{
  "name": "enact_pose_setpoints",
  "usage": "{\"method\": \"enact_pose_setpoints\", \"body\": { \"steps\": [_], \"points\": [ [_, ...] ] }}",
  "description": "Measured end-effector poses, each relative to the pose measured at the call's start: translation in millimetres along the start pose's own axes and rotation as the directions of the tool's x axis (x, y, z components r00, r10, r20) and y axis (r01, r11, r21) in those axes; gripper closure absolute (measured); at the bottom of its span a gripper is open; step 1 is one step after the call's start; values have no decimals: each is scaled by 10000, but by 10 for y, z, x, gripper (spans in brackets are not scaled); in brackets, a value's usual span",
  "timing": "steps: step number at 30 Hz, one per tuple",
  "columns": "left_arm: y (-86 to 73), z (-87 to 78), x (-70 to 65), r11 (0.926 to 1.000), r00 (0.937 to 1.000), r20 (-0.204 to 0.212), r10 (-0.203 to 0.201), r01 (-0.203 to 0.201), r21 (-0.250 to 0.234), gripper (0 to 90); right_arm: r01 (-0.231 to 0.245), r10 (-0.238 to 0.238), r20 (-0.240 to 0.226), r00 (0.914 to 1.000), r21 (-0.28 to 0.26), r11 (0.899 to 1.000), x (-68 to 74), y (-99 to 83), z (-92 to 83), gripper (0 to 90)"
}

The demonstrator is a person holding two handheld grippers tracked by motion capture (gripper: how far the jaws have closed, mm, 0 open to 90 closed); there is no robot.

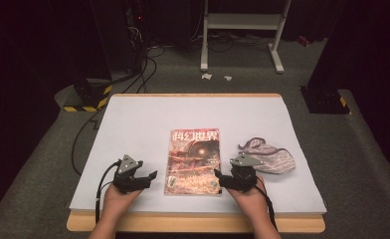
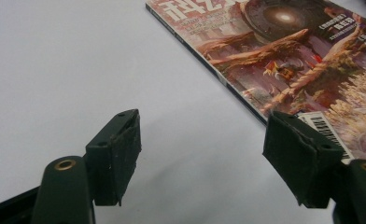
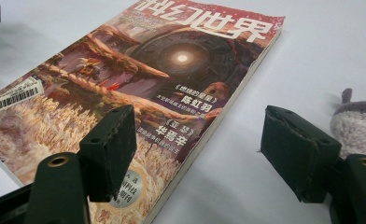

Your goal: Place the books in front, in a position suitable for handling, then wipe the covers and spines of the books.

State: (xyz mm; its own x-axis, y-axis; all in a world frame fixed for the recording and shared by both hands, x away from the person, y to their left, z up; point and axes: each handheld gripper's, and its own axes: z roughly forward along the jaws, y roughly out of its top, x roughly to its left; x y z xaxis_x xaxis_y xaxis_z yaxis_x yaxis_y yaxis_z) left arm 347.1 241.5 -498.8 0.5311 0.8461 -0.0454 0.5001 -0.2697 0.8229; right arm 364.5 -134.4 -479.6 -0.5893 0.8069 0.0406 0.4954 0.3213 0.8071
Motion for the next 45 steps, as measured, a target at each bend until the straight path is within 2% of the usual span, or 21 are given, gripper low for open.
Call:
{"method": "enact_pose_setpoints", "body": {
  "steps": [5, 12, 13, 18, 21, 26, 28, 29, 30, 31, 32, 33, 35, 36, 37, 38, 39, 42, 43, 44, 45],
  "points": [
    [35, 13, -40, 10000, 9994, 354, 12, -11, -24, 279, 60, -60, -36, 10000, -118, 9999, -15, -9, -49, 262],
    [48, 43, -89, 9996, 9987, 428, 267, -272, 100, 246, -41, 44, 58, 10000, -432, 9991, -78, 18, -136, 232],
    [45, 40, -84, 9999, 9978, 642, 139, -143, 51, 244, -54, 59, 82, 9999, -526, 9986, -90, 27, -157, 227],
    [57, 3, -88, 9999, 9976, 680, 117, -111, -87, 244, 10, 31, 493, 9988, -828, 9966, -161, 79, -272, 194],
    [63, -28, -105, 9996, 9982, 583, 173, -158, -248, 253, -5, 57, 624, 9980, -829, 9966, -196, 71, -310, 187],
    [66, -29, -114, 9996, 9983, 550, 191, -180, -211, 252, -135, 241, 1090, 9938, -964, 9953, -377, 65, -438, 171],
    [60, -17, -118, 9996, 9982, 555, 247, -241, -116, 252, -454, 628, 1439, 9876, -1213, 9916, -540, 67, -544, 165],
    [58, -14, -120, 9996, 9981, 554, 269, -264, -97, 252, -454, 628, 1439, 9876, -1213, 9916, -540, 67, -544, 165],
    [57, -14, -121, 9996, 9981, 550, 276, -270, -104, 252, -533, 760, 1794, 9808, -1281, 9903, -639, 60, -600, 152],
    [57, -15, -120, 9995, 9980, 560, 299, -293, -110, 252, -533, 760, 1794, 9808, -1281, 9903, -639, 60, -600, 152],
    [52, -12, -126, 9996, 9977, 620, 287, -282, -97, 252, -627, 878, 2127, 9732, -1221, 9905, -739, 44, -642, 135],
    [52, -12, -126, 9996, 9977, 620, 287, -282, -97, 252, -627, 878, 2127, 9732, -1221, 9905, -739, 44, -642, 135],
    [43, -5, -130, 9995, 9975, 624, 331, -329, -42, 252, -741, 1028, 2495, 9629, -1218, 9898, -836, 10, -664, 115],
    [39, 3, -131, 9995, 9974, 638, 324, -323, -24, 252, -1020, 1267, 2620, 9567, -1060, 9891, -942, -30, -652, 87],
    [37, 9, -131, 9994, 9973, 653, 335, -337, 25, 252, -1020, 1267, 2620, 9567, -1060, 9891, -942, -30, -652, 87],
    [35, 20, -136, 9993, 9972, 657, 359, -363, 53, 252, -1280, 1450, 2722, 9512, -794, 9886, -1042, -77, -607, 57],
    [35, 20, -136, 9993, 9972, 657, 359, -363, 53, 252, -1280, 1450, 2722, 9512, -794, 9886, -1042, -77, -607, 57],
    [27, 33, -142, 9993, 9971, 673, 367, -374, 97, 252, -1683, 1729, 2802, 9442, -407, 9849, -1170, -152, -517, 28],
    [23, 37, -145, 9993, 9971, 679, 350, -360, 130, 253, -1898, 1891, 2795, 9413, -251, 9815, -1216, -182, -476, 19],
    [15, 45, -150, 9990, 9970, 671, 378, -392, 201, 253, -2343, 2212, 2798, 9342, 137, 9721, -1293, -244, -379, 0],
    [15, 45, -150, 9990, 9970, 671, 378, -392, 201, 253, -2343, 2212, 2798, 9342, 137, 9721, -1293, -244, -379, 0]
  ]
}}
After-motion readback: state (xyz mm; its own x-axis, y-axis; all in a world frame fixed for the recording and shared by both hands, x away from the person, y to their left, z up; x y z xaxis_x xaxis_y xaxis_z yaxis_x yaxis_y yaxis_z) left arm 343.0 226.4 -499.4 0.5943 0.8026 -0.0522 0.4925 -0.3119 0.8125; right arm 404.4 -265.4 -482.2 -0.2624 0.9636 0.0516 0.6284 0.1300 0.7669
